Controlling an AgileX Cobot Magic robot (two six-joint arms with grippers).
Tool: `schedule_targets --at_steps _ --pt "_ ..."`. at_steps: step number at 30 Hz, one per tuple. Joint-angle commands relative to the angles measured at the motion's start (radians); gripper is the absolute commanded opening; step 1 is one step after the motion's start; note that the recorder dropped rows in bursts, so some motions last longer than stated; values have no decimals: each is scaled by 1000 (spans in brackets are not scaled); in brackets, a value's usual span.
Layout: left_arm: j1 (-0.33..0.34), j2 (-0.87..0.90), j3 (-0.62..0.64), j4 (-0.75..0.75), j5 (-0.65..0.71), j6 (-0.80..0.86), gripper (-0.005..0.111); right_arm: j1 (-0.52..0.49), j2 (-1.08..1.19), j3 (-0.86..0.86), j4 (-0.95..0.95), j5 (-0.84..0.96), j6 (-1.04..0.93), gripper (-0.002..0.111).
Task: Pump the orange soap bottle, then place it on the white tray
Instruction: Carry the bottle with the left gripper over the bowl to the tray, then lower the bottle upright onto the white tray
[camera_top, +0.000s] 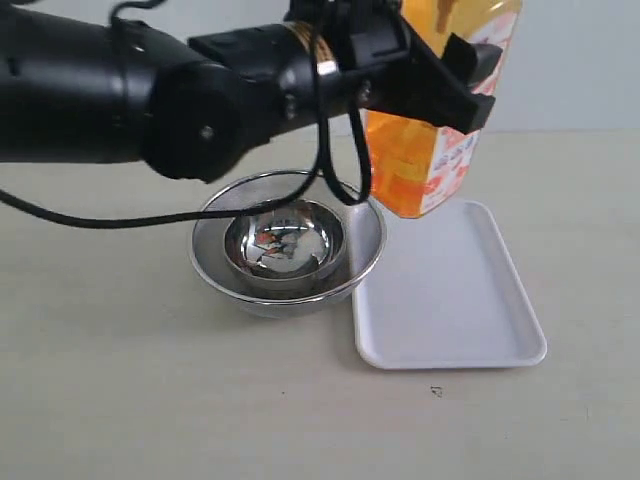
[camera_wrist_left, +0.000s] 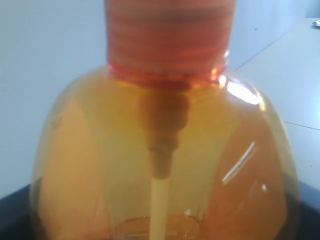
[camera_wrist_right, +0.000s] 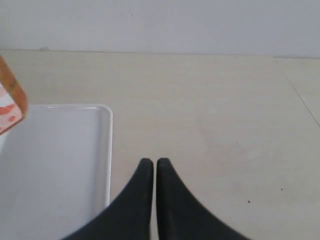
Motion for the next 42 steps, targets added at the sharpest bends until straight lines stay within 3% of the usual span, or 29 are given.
schedule_targets --at_steps 1,9,26,30,34,42 --pt "-23 90 -82 7 -113 -40 5 2 -10 11 51 7 -64 0" --pt "-50 230 -122 12 -223 -49 5 2 -10 11 66 8 -96 0" --pt "-50 285 -122 12 -108 -103 7 2 -10 11 66 10 -103 0" --pt "-50 285 -122 12 -108 -125 24 2 -10 11 66 10 -106 0" --pt "-50 285 -122 12 -108 -161 60 2 -10 11 66 10 -112 0" --pt "-50 285 -122 12 -104 -182 85 2 -10 11 66 10 -119 0"
